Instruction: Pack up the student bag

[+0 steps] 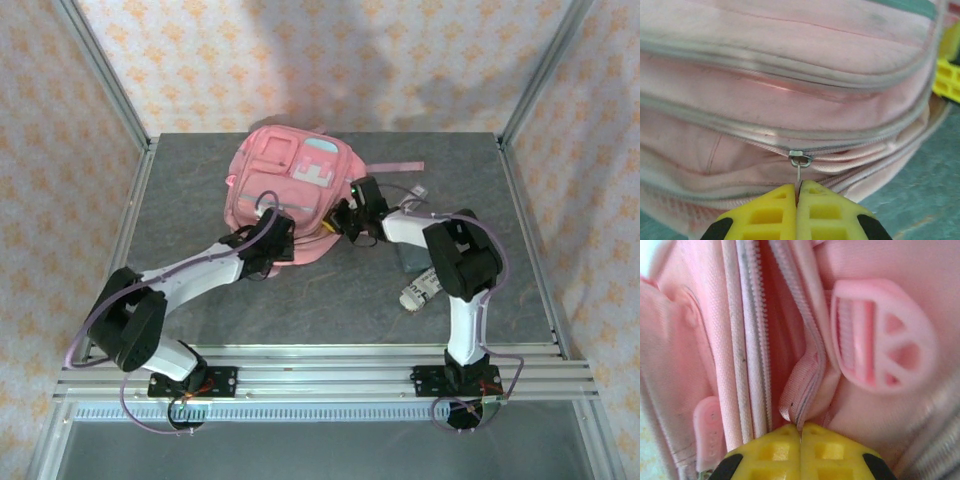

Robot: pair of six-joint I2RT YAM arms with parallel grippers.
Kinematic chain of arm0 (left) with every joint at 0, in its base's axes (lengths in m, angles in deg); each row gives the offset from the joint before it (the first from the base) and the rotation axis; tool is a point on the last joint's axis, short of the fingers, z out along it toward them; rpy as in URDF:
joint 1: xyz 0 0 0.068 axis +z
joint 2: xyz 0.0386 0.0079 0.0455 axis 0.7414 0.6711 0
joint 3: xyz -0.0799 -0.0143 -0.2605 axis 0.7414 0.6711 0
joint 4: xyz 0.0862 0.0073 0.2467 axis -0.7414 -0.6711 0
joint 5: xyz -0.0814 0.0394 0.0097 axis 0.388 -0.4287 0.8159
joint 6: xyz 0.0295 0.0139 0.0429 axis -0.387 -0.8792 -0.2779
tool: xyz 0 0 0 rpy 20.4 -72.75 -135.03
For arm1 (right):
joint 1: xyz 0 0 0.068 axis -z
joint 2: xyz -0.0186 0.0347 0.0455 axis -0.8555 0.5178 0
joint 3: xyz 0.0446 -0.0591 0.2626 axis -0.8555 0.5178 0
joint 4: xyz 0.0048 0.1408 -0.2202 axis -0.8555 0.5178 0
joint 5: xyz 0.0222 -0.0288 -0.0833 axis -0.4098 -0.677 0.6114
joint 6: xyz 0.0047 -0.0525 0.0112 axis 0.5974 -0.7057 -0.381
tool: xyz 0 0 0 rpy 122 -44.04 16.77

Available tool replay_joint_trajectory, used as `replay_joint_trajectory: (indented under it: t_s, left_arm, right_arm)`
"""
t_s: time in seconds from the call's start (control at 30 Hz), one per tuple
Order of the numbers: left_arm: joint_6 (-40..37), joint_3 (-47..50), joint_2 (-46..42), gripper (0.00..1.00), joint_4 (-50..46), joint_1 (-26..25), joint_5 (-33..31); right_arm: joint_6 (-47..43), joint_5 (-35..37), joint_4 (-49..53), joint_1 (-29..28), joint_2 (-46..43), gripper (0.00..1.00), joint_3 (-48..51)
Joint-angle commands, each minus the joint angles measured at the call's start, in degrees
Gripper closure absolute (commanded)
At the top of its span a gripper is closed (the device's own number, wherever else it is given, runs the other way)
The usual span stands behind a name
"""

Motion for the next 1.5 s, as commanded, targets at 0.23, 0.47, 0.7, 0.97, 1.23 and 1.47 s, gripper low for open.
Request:
replay_joint_trajectory:
  t_s: [0.23, 0.47, 0.7, 0.97, 1.23, 1.47]
  left_arm:
    - [1.3, -10.2, 5.7, 1.00, 0.6, -2.3, 3.4]
    - [0.6, -10.1, 5.8, 1.00, -0.2, -2.2, 3.1]
    - [0.8, -9.5, 7.4, 1.00, -1.0, -2.3, 3.3]
    - [2.2, -7.1, 10.5, 1.00, -1.3, -2.7, 2.7]
    - [1.4, -10.4, 16.1, 0.75, -4.0, -3.3, 1.6]
    - [0.2, -13.4, 19.3, 0.86, -6.7, -3.2, -3.6]
  right_arm:
    - [-2.5, 3.8, -2.4, 2.0, -11.8, 0.65, 6.7]
    - [-2.1, 1.0, -3.4, -0.8, -15.2, 0.62, 9.4]
    - [-1.5, 1.2, -3.4, -3.6, -9.7, 0.62, 7.0]
    - [-0.8, 2.1, -4.7, -4.0, -6.1, 0.63, 7.5]
    - [-0.9, 2.6, -5.1, -4.0, -6.0, 0.64, 8.0]
    - [-0.8, 2.3, -6.0, -4.2, -6.0, 0.66, 9.0]
